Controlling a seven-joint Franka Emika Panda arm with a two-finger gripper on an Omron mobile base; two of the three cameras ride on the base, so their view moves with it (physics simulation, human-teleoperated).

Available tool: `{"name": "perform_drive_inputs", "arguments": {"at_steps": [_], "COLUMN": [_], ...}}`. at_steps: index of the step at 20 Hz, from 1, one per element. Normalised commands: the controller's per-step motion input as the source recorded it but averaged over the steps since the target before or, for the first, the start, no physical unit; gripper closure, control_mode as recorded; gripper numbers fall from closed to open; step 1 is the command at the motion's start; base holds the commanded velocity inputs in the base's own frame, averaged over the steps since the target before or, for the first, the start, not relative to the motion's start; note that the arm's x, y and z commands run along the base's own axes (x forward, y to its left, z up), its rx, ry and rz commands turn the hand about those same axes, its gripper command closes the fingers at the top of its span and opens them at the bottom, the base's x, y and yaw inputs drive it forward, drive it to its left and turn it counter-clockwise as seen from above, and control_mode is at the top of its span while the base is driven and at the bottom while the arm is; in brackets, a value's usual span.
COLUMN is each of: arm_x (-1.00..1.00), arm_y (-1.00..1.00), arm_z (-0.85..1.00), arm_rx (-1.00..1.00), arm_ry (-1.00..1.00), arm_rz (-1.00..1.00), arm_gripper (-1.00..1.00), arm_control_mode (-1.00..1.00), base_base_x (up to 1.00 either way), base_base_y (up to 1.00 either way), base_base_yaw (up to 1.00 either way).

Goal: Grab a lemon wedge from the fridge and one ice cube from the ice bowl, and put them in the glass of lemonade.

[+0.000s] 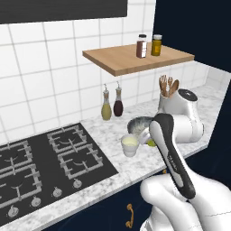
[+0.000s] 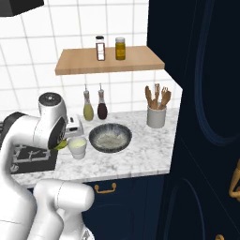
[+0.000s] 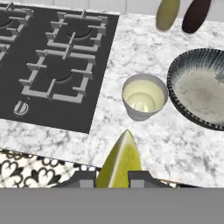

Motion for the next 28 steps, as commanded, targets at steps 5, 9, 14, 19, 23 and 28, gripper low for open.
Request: {"name": "perform_drive_inputs", "arguments": {"at_steps": [5, 9, 14, 19, 23, 28], "arm_x": [0.93, 0.25, 0.30, 0.26, 0.00, 0.22], "arm_y": [0.11, -0.07, -0.07, -0.04, 0.00, 0.00], "arm_z": [-0.04, -0.18, -0.09, -0.09, -0.17, -0.02], "arm_rx": [-0.01, -0.01, 0.00, -0.01, -0.03, 0.00], "arm_ry": [0.06, 0.01, 0.00, 0.00, 0.00, 0.00], "arm_rz": [0.00, 0.00, 0.00, 0.00, 0.00, 0.00], "arm_gripper": [1.00, 1.00, 1.00, 1.00, 1.00, 1.00], "arm_control_mode": [-1.00, -1.00, -1.00, -1.00, -1.00, -1.00], "base_base_x": [0.00, 0.00, 0.00, 0.00, 0.00, 0.00], "base_base_y": [0.00, 0.00, 0.00, 0.00, 0.00, 0.00], "base_base_yaw": [0.00, 0.00, 0.00, 0.00, 0.00, 0.00]}}
